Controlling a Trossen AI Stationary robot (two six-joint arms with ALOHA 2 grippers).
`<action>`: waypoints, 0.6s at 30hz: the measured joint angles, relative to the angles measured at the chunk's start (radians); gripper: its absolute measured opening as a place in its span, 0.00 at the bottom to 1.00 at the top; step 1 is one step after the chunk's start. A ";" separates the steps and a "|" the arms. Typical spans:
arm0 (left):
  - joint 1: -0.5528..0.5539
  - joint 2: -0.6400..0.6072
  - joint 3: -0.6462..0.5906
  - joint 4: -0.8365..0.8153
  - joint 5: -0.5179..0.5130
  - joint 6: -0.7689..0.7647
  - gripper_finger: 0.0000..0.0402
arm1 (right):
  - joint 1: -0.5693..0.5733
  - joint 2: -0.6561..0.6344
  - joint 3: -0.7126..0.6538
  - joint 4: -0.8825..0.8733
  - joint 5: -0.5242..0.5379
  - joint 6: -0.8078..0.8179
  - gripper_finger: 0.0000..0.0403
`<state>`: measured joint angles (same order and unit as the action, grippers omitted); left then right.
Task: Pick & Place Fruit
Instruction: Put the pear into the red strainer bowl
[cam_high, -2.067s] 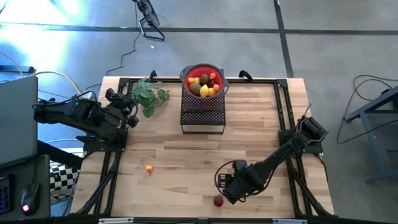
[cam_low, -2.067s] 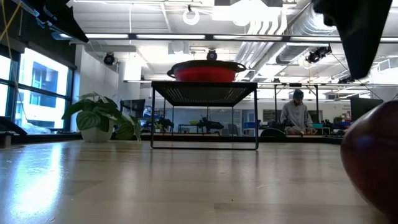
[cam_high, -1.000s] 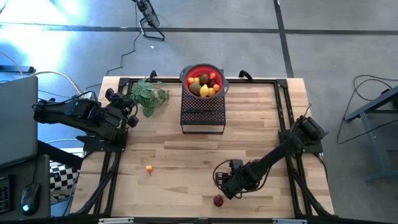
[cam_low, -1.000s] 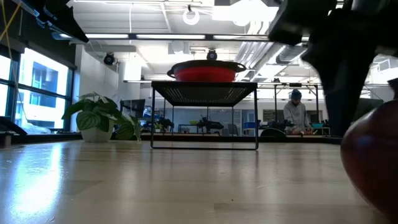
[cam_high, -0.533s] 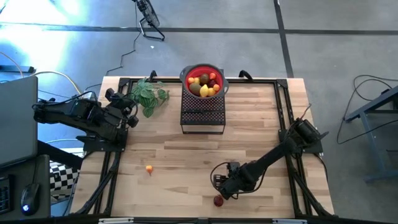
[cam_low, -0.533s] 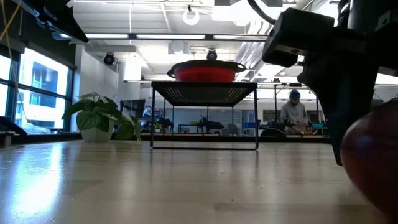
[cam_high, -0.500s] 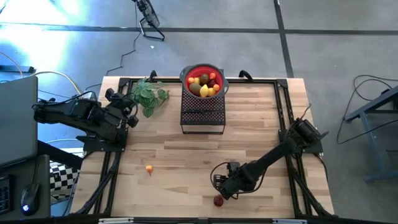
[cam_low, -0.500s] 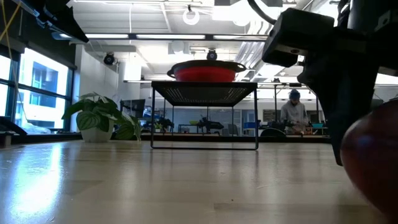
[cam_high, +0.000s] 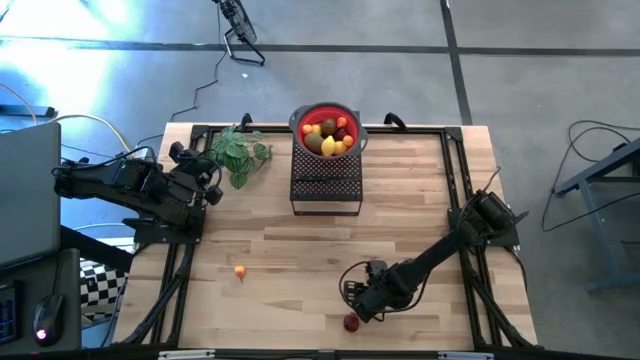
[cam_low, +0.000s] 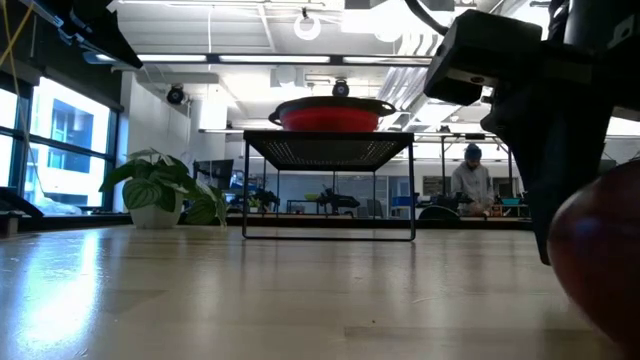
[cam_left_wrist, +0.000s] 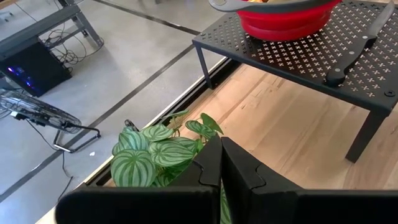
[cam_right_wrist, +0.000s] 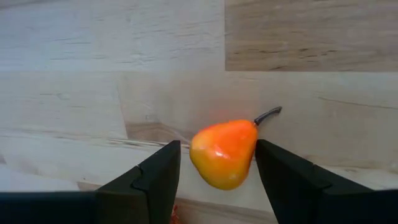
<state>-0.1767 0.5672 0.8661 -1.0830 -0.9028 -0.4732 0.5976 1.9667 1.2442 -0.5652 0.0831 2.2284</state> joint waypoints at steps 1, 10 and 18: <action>0.000 0.000 0.000 0.000 0.000 0.000 0.00 | 0.000 0.000 0.000 -0.001 0.004 0.000 0.50; 0.000 0.000 0.000 0.000 0.000 -0.001 0.00 | 0.000 0.001 -0.001 -0.005 0.014 0.001 0.50; 0.000 0.000 0.000 0.002 0.000 -0.003 0.00 | -0.001 0.002 -0.002 -0.012 0.016 0.004 0.39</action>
<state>-0.1768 0.5672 0.8665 -1.0809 -0.9024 -0.4763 0.5963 1.9686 1.2423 -0.5770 0.0989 2.2325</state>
